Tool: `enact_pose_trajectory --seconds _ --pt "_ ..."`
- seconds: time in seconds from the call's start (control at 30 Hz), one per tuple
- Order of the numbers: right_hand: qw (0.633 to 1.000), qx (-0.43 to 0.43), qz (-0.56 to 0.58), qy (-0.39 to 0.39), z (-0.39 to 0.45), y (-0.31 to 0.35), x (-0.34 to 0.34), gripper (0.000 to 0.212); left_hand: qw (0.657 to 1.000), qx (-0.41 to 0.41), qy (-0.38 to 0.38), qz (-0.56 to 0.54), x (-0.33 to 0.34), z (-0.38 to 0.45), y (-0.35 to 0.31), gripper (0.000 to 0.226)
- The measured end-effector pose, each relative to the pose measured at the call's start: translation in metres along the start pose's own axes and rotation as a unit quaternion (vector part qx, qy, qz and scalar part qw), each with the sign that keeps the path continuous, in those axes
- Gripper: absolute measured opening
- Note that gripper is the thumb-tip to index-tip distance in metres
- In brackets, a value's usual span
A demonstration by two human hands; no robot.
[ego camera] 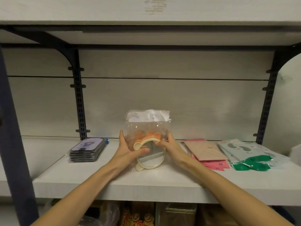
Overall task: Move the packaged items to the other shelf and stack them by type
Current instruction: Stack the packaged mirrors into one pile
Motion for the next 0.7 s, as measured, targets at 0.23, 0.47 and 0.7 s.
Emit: enact_pose_trajectory --seconds 0.23,0.47,0.7 --pt "0.997 0.017 -0.057 0.041 -0.005 -0.009 0.000 0.069 0.999 0.034 -0.018 0.000 0.004 -0.001 -0.009 0.078" --pt "0.986 -0.003 -0.146 0.078 -0.009 -0.006 0.006 0.068 0.998 -0.004 0.022 0.055 0.008 0.002 -0.001 0.091" --pt "0.950 0.264 -0.143 0.081 0.020 0.006 0.001 0.019 0.963 -0.189 0.073 0.179 -0.010 0.035 -0.019 0.070"
Point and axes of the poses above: each hand's wrist, its own z-axis towards the middle knuckle, its own x-axis out of the palm, y = z × x, the point moved 8 cm from there along z, towards the middle knuckle, and after that the axes turned 12 degrees about z, right-handed, at the moved point
